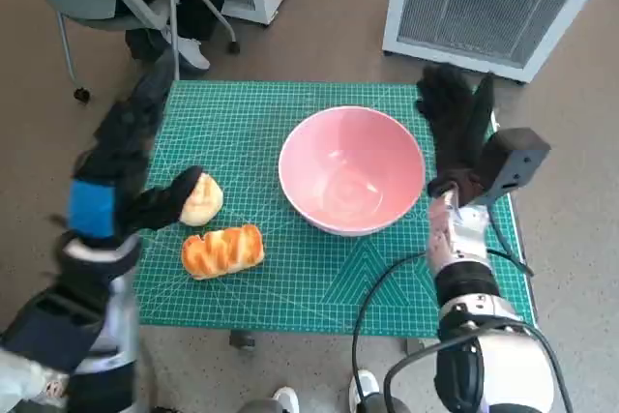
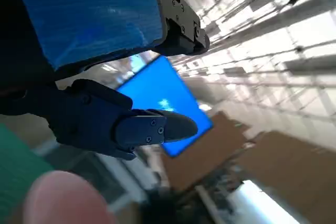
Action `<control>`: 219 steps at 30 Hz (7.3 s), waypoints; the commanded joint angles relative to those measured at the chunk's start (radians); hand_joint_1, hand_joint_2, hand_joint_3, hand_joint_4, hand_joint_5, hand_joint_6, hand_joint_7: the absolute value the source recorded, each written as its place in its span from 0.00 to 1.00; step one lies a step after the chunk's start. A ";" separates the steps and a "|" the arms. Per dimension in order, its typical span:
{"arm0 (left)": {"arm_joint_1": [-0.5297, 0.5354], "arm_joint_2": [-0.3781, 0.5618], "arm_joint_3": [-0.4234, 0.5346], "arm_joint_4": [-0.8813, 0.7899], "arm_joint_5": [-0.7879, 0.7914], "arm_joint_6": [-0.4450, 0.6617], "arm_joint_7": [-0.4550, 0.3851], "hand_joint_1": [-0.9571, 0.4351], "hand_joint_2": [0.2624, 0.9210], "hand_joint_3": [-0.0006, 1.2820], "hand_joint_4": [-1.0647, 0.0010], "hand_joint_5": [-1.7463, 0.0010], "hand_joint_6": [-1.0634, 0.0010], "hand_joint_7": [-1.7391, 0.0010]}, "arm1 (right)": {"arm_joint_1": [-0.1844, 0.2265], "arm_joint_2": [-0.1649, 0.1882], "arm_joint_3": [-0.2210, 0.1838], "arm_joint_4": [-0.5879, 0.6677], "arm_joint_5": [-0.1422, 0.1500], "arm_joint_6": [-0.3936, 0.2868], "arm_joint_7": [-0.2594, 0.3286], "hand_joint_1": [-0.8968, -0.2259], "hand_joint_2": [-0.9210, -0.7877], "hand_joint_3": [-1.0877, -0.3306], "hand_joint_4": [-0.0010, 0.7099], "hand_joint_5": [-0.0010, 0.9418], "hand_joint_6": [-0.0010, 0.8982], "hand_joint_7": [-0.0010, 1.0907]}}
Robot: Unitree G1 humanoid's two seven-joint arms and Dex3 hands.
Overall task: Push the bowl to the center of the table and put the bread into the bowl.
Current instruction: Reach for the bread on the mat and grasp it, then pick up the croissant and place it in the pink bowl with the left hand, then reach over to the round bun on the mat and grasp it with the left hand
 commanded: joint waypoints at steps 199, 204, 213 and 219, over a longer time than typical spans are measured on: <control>-0.437 0.062 -0.418 0.060 0.541 0.452 -0.296 0.39 1.00 0.04 0.95 1.00 0.73 0.99 | 0.336 -0.023 0.223 -0.775 0.115 -0.233 0.300 0.45 0.00 0.36 0.35 0.04 0.00 0.62; -0.355 0.142 -0.314 0.023 0.483 0.419 -0.289 0.38 1.00 0.06 0.95 1.00 0.74 0.99 | 0.336 -0.025 0.224 -0.771 0.117 -0.234 0.299 0.45 0.00 0.36 0.34 0.04 0.00 0.62; -0.235 0.259 -0.189 -0.031 0.462 0.437 -0.285 0.39 1.00 0.07 0.93 0.99 0.73 0.99 | 0.330 -0.026 0.226 -0.772 0.122 -0.232 0.301 0.44 0.00 0.36 0.34 0.05 0.00 0.62; -0.186 0.313 -0.155 -0.009 0.463 0.449 -0.288 0.39 1.00 0.04 0.91 0.99 0.73 0.99 | 0.321 -0.024 0.228 -0.760 0.126 -0.233 0.304 0.44 0.00 0.36 0.33 0.05 0.00 0.62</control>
